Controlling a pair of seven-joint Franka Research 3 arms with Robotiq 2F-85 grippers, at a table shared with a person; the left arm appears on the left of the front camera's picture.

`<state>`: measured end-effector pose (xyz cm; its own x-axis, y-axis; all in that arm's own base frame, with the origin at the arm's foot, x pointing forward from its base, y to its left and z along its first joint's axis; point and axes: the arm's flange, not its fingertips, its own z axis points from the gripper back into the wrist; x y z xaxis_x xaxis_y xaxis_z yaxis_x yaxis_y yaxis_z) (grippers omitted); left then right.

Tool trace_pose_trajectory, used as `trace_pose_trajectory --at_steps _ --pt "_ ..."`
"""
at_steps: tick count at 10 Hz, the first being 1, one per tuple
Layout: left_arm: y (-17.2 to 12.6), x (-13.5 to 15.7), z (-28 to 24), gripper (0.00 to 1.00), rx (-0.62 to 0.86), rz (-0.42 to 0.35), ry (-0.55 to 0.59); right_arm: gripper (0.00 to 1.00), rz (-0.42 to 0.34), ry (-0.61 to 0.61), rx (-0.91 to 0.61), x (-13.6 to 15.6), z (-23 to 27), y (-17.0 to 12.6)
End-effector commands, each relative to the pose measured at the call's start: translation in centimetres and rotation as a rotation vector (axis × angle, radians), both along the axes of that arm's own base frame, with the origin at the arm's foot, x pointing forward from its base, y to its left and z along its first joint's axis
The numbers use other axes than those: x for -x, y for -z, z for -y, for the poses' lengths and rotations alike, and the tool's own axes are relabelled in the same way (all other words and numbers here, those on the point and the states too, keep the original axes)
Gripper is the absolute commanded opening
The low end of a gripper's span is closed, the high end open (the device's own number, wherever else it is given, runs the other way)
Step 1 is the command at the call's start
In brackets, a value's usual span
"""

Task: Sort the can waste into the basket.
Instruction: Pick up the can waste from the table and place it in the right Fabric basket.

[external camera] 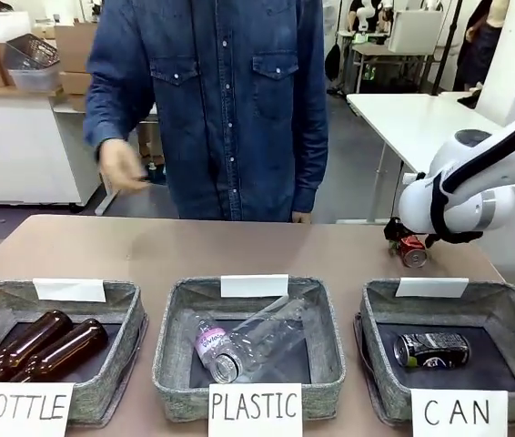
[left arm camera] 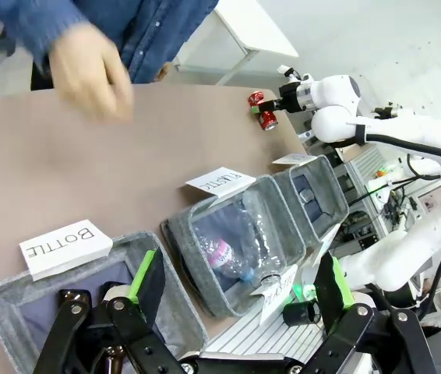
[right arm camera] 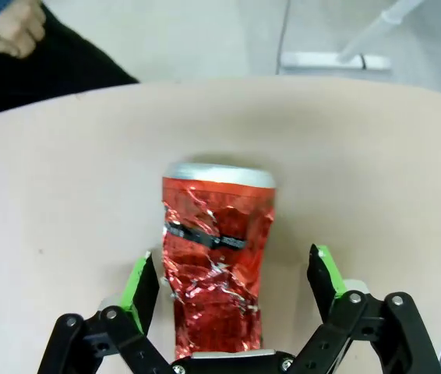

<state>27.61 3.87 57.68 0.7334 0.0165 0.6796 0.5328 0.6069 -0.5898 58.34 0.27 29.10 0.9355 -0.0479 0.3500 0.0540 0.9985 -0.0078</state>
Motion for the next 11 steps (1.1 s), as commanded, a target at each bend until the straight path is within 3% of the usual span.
trace_pose_trajectory --at_steps 1,3,4,5,6,7,8,11 --pt "-0.10 -0.08 0.01 1.00 0.018 0.016 0.013 1.00 -0.015 0.017 0.008 -0.08 -1.52 -1.05" --pt "-0.10 -0.08 0.01 1.00 0.018 0.016 0.013 1.00 -0.025 0.027 0.024 -0.04 -1.59 -1.16" --pt "-0.10 -0.08 0.01 1.00 0.018 0.016 0.013 0.42 -0.037 0.036 0.025 -0.08 -1.63 -1.12" --pt "-0.10 -0.08 0.01 1.00 0.018 0.016 0.013 0.41 -0.039 0.035 0.017 -0.13 -1.75 -1.10" --pt "-0.10 -0.08 0.01 1.00 0.018 0.016 0.013 0.00 -0.038 0.033 0.023 -0.17 -1.86 -1.08" --pt "-0.10 -0.08 0.01 1.00 0.018 0.016 0.013 0.39 -0.045 0.025 0.020 -0.18 -1.90 -1.08" --pt "-0.10 -0.08 0.01 1.00 0.018 0.016 0.013 0.00 -0.051 0.018 0.021 -0.14 -1.89 -1.06" --pt "-0.10 -0.08 0.01 1.00 0.018 0.016 0.013 0.00 -0.070 0.004 0.008 0.10 -1.65 -0.90"
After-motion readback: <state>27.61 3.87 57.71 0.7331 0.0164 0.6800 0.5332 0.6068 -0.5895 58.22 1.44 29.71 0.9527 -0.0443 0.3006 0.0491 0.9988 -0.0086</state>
